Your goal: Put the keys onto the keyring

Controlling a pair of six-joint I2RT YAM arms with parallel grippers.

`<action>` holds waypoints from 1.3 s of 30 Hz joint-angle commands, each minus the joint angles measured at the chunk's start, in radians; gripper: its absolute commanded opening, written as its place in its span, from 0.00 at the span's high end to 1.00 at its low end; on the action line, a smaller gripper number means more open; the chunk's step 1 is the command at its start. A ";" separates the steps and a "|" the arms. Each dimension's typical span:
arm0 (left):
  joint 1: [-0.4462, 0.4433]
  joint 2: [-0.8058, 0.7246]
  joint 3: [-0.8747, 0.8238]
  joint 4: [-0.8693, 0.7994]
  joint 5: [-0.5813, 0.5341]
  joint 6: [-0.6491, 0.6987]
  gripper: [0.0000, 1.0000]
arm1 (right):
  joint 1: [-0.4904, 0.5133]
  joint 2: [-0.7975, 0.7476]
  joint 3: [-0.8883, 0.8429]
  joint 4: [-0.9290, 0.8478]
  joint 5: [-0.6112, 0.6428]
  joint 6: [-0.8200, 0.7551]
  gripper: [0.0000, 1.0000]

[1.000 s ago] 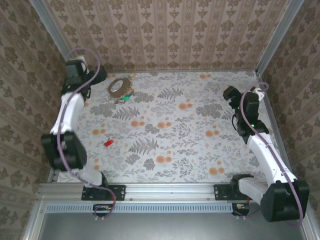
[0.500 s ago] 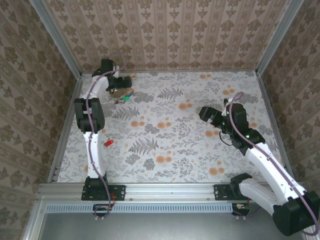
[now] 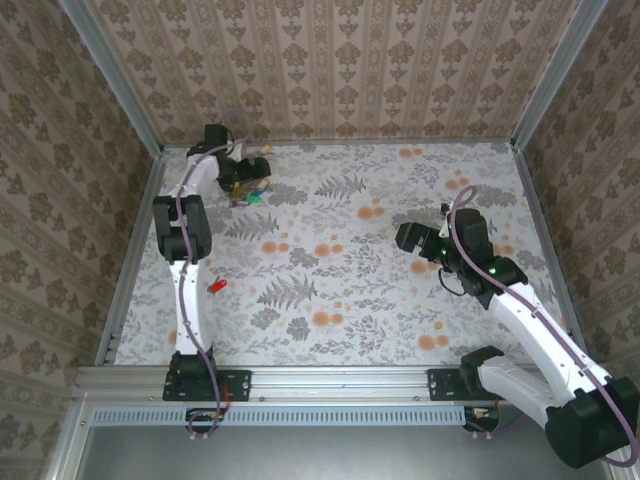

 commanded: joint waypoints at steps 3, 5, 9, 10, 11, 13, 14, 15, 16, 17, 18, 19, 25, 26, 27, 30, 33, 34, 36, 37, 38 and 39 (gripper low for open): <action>-0.094 -0.125 -0.323 0.007 0.017 -0.045 0.00 | 0.007 0.056 0.057 0.033 0.018 0.036 0.00; -0.145 -0.182 -0.420 0.032 -0.020 -0.040 0.00 | 0.009 0.071 0.058 0.041 0.026 0.053 0.01; -0.249 -0.278 -0.555 0.071 -0.048 -0.053 0.00 | 0.008 0.078 0.039 0.054 0.045 0.071 0.00; -0.283 -0.298 -0.582 0.081 -0.051 -0.062 0.00 | 0.008 0.078 0.033 0.053 0.054 0.076 0.01; -0.316 -0.316 -0.615 0.089 -0.057 -0.076 0.00 | 0.009 0.078 0.027 0.050 0.063 0.081 0.00; -0.400 -0.349 -0.663 0.103 -0.058 -0.101 0.00 | 0.009 0.079 0.018 0.038 0.087 0.092 0.00; -0.444 -0.366 -0.684 0.110 -0.054 -0.115 0.00 | 0.009 0.078 0.017 0.029 0.104 0.099 0.01; -0.480 -0.379 -0.697 0.114 -0.053 -0.124 0.00 | 0.007 0.076 0.016 0.018 0.120 0.103 0.00; -0.523 -0.397 -0.713 0.125 -0.057 -0.141 0.00 | 0.007 0.074 0.016 0.006 0.136 0.107 0.01; -0.562 -0.412 -0.726 0.137 -0.058 -0.158 0.00 | 0.007 0.070 0.015 -0.003 0.149 0.108 0.00; -0.597 -0.424 -0.732 0.145 -0.055 -0.169 0.00 | 0.006 0.067 0.012 -0.011 0.160 0.110 0.01; -0.635 -0.433 -0.725 0.129 -0.055 -0.165 0.00 | 0.004 0.062 0.009 -0.020 0.175 0.112 0.00; -0.755 -0.501 -0.676 -0.012 -0.130 -0.143 0.00 | -0.001 0.018 -0.024 -0.041 0.269 0.122 0.00; -0.752 -0.529 -0.687 -0.014 -0.133 -0.153 0.00 | -0.003 0.008 -0.027 -0.046 0.281 0.121 0.00; -0.747 -0.557 -0.696 -0.014 -0.133 -0.157 0.00 | -0.004 0.000 -0.028 -0.050 0.291 0.121 0.00; -0.728 -0.675 -0.710 -0.025 -0.099 -0.153 0.00 | -0.004 -0.026 -0.031 -0.045 0.300 0.107 0.00; -0.683 -0.837 -0.749 -0.019 -0.099 -0.149 0.00 | -0.002 -0.037 -0.031 -0.019 0.223 0.060 0.03; -0.652 -0.894 -0.769 -0.023 -0.130 -0.160 0.00 | 0.003 -0.036 -0.033 -0.005 0.183 0.044 0.05; -0.557 -0.998 -0.828 -0.047 -0.176 -0.184 0.00 | 0.020 -0.022 -0.042 0.046 0.088 0.007 0.12; -0.483 -1.042 -0.871 -0.065 -0.206 -0.217 0.00 | 0.039 -0.007 -0.044 0.074 0.042 -0.011 0.15; -0.411 -1.076 -0.914 -0.090 -0.218 -0.258 0.00 | 0.064 0.010 -0.039 0.091 0.016 -0.025 0.17; -0.331 -1.102 -0.955 -0.111 -0.215 -0.284 0.01 | 0.090 0.030 -0.029 0.098 0.003 -0.043 0.19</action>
